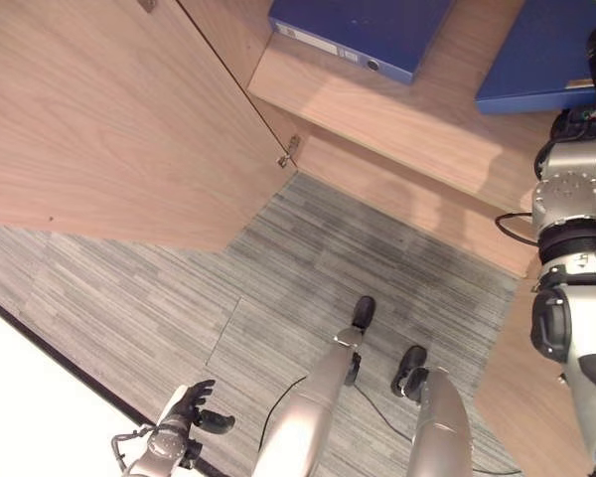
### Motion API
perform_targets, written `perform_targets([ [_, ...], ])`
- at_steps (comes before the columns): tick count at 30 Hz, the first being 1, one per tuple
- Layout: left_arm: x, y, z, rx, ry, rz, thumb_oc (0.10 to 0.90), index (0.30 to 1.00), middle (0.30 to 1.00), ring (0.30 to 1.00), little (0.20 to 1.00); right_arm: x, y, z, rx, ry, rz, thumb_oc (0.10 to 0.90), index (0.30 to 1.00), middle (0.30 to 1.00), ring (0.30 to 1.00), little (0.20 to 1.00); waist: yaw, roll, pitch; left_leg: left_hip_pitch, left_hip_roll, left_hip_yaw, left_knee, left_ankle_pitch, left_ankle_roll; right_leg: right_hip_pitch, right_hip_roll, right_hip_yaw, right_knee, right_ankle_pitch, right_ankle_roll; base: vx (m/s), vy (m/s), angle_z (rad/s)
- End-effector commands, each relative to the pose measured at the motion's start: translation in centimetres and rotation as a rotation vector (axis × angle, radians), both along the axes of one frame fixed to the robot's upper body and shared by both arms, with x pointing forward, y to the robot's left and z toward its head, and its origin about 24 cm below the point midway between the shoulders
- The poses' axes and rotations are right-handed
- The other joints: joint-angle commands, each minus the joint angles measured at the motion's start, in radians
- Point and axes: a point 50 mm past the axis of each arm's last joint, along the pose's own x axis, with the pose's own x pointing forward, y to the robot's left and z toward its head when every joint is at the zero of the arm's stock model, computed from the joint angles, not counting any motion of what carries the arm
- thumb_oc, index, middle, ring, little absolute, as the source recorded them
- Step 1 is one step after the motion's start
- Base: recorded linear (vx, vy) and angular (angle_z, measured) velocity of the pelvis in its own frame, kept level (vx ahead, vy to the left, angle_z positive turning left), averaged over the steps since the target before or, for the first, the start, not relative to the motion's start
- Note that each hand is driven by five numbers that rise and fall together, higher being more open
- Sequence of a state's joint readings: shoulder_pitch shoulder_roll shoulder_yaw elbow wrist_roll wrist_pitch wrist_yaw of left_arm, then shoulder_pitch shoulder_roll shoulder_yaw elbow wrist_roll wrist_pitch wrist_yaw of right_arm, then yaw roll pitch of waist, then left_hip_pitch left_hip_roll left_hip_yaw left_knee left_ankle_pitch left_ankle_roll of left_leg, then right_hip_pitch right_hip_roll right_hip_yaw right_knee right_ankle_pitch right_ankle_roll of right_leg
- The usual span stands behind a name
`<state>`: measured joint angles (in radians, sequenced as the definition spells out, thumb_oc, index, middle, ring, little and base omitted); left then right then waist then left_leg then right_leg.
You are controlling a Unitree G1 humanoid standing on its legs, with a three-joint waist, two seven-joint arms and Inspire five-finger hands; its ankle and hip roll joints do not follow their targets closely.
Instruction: Put the empty folder in the office cabinet
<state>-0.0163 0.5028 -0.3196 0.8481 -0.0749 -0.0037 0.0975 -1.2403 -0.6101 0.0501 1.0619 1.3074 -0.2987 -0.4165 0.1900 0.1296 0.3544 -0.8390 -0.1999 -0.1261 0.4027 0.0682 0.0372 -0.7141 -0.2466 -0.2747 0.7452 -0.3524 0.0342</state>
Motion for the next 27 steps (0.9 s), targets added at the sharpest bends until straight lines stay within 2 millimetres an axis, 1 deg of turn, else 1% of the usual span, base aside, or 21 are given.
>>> perform_targets([
  [1, -6.9, 5.0, -1.4, 0.156, 0.247, 0.115, 0.8, 0.9, 0.9, 0.9, 0.9, -2.0, -2.7, 6.5, -0.475, 0.002, -0.006, 0.8, 0.9, 0.9, 0.9, 0.9, 0.026, -0.022, -0.07, 0.012, 0.084, 0.055, 0.128, -0.245, -0.024, -0.005, -0.023, 0.019, -0.142, 0.142, 0.003, 0.0, 0.0, 0.0],
  [2, -6.9, 4.9, -1.4, 0.155, 0.246, 0.115, 0.8, 0.9, 0.9, 0.9, 0.9, -2.0, -2.7, 6.6, -0.476, 0.001, -0.006, 0.8, 0.9, 0.9, 0.9, 0.9, 0.026, -0.021, -0.069, 0.012, 0.084, 0.055, 0.128, -0.245, -0.024, -0.005, -0.023, 0.02, -0.142, 0.142, 0.002, 0.0, 0.0, 0.0],
  [3, -7.4, 5.3, -1.4, 0.162, 0.264, 0.121, 0.8, 0.9, 0.9, 0.9, 0.9, -1.8, -2.6, 6.4, -0.541, 0.039, 0.027, 0.8, 0.9, 0.9, 0.9, 0.9, 0.028, -0.024, -0.062, 0.011, 0.087, 0.06, 0.13, -0.244, -0.027, -0.006, -0.023, 0.019, -0.143, 0.147, 0.001, 0.0, 0.0, 0.0],
  [4, -7.4, 5.3, -1.4, 0.161, 0.264, 0.121, 0.8, 0.9, 0.9, 0.9, 0.9, -1.8, -2.6, 6.4, -0.541, 0.039, 0.027, 0.8, 0.9, 0.9, 0.9, 0.9, 0.028, -0.024, -0.062, 0.011, 0.087, 0.06, 0.13, -0.244, -0.027, -0.006, -0.023, 0.019, -0.143, 0.147, 0.001, 0.0, 0.0, 0.0],
  [5, -7.6, 5.6, -1.4, 0.169, 0.277, 0.112, 0.8, 0.9, 0.9, 0.9, 0.9, -1.7, -2.9, 5.7, -0.579, 0.074, 0.055, 0.8, 0.9, 0.9, 0.9, 0.9, 0.027, -0.024, -0.052, 0.011, 0.091, 0.066, 0.133, -0.245, -0.03, -0.006, -0.023, 0.021, -0.144, 0.149, 0.0, 0.0, 0.0, 0.0],
  [7, -7.5, 5.7, -1.2, 0.177, 0.278, 0.09, 0.8, 0.9, 0.9, 0.9, 0.9, -1.6, -3.1, 5.0, -0.608, 0.103, 0.084, 0.8, 0.9, 0.9, 0.9, 0.9, 0.026, -0.023, -0.045, 0.014, 0.093, 0.071, 0.134, -0.245, -0.032, -0.005, -0.023, 0.021, -0.145, 0.15, 0.001, 0.0, 0.0, 0.0],
  [8, -7.6, 5.7, -1.2, 0.177, 0.278, 0.09, 0.8, 0.9, 0.9, 0.9, 0.9, -1.7, -3.1, 5.0, -0.608, 0.103, 0.085, 0.8, 0.9, 0.9, 0.9, 0.9, 0.027, -0.023, -0.045, 0.015, 0.093, 0.072, 0.133, -0.245, -0.032, -0.005, -0.023, 0.022, -0.145, 0.15, 0.001, 0.0, 0.0, 0.0],
  [9, -7.5, 5.8, -1.1, 0.176, 0.278, 0.079, 0.8, 0.9, 0.9, 0.9, 0.9, -1.6, -3.3, 4.4, -0.639, 0.136, 0.102, 0.8, 0.9, 0.9, 0.9, 0.9, 0.025, -0.023, -0.039, 0.016, 0.096, 0.076, 0.135, -0.244, -0.034, -0.006, -0.023, 0.023, -0.143, 0.153, 0.002, 0.0, 0.0, 0.0],
  [10, -7.5, 5.8, -1.1, 0.176, 0.278, 0.079, 0.8, 0.9, 0.9, 0.9, 0.9, -1.6, -3.3, 4.5, -0.639, 0.136, 0.102, 0.8, 0.9, 0.9, 0.9, 0.9, 0.026, -0.023, -0.039, 0.016, 0.096, 0.076, 0.135, -0.244, -0.034, -0.006, -0.023, 0.023, -0.143, 0.153, 0.002, 0.0, 0.0, 0.0],
  [11, -7.4, 5.8, -1.0, 0.172, 0.277, 0.07, 0.8, 0.9, 0.9, 0.9, 0.9, -1.5, -3.5, 3.7, -0.679, 0.187, 0.116, 0.8, 0.9, 0.9, 0.9, 0.9, 0.023, -0.023, -0.035, 0.02, 0.1, 0.079, 0.131, -0.244, -0.035, -0.004, -0.022, 0.027, -0.148, 0.156, 0.002, 0.0, 0.0, 0.0],
  [13, -7.5, 5.8, -1.0, 0.165, 0.282, 0.059, 0.8, 0.9, 0.9, 0.9, 0.9, -1.4, -3.5, 3.0, -0.741, 0.245, 0.148, 0.8, 0.9, 0.9, 0.9, 0.9, 0.02, -0.025, -0.032, 0.023, 0.104, 0.085, 0.125, -0.242, -0.037, -0.005, -0.021, 0.029, -0.152, 0.161, 0.001, 0.0, 0.0, 0.0],
  [15, -7.3, 5.9, -1.0, 0.172, 0.287, 0.051, 0.8, 0.9, 0.9, 0.9, 0.9, -1.1, -3.0, 2.4, -0.795, 0.276, 0.192, 0.8, 0.9, 0.9, 0.9, 0.9, 0.016, -0.03, -0.03, 0.026, 0.107, 0.088, 0.122, -0.241, -0.037, -0.004, -0.018, 0.029, -0.157, 0.162, -0.001, 0.0, 0.0, 0.0],
  [19, -7.4, 5.8, -1.0, 0.168, 0.296, 0.04, 0.8, 0.9, 0.9, 0.9, 0.9, -1.1, -2.7, 2.2, -0.85, 0.29, 0.231, 0.8, 0.9, 0.9, 0.9, 0.9, 0.011, -0.038, -0.03, 0.036, 0.112, 0.094, 0.111, -0.237, -0.041, 0.002, -0.014, 0.031, -0.17, 0.165, -0.002, 0.0, -0.027, -0.02],
  [23, -7.5, 5.9, -1.1, 0.172, 0.308, 0.033, 0.8, 0.9, 0.9, 0.9, 0.9, -1.1, -2.5, 2.1, -0.851, 0.268, 0.251, 0.8, 0.9, 0.9, 0.9, 0.9, 0.01, -0.038, -0.026, 0.042, 0.116, 0.098, 0.105, -0.235, -0.042, 0.004, -0.013, 0.029, -0.175, 0.17, -0.001, -0.01, -0.02, -0.04],
  [27, -7.4, 6.3, -0.9, 0.182, 0.311, 0.04, 0.8, 0.9, 0.9, 0.9, 0.9, -0.8, -1.9, 1.9, -0.856, 0.248, 0.292, 0.8, 0.9, 0.9, 0.9, 0.9, 0.007, -0.038, -0.021, 0.047, 0.12, 0.099, 0.096, -0.227, -0.046, 0.01, -0.011, 0.029, -0.187, 0.177, 0.0, -0.02, -0.033, -0.05],
])
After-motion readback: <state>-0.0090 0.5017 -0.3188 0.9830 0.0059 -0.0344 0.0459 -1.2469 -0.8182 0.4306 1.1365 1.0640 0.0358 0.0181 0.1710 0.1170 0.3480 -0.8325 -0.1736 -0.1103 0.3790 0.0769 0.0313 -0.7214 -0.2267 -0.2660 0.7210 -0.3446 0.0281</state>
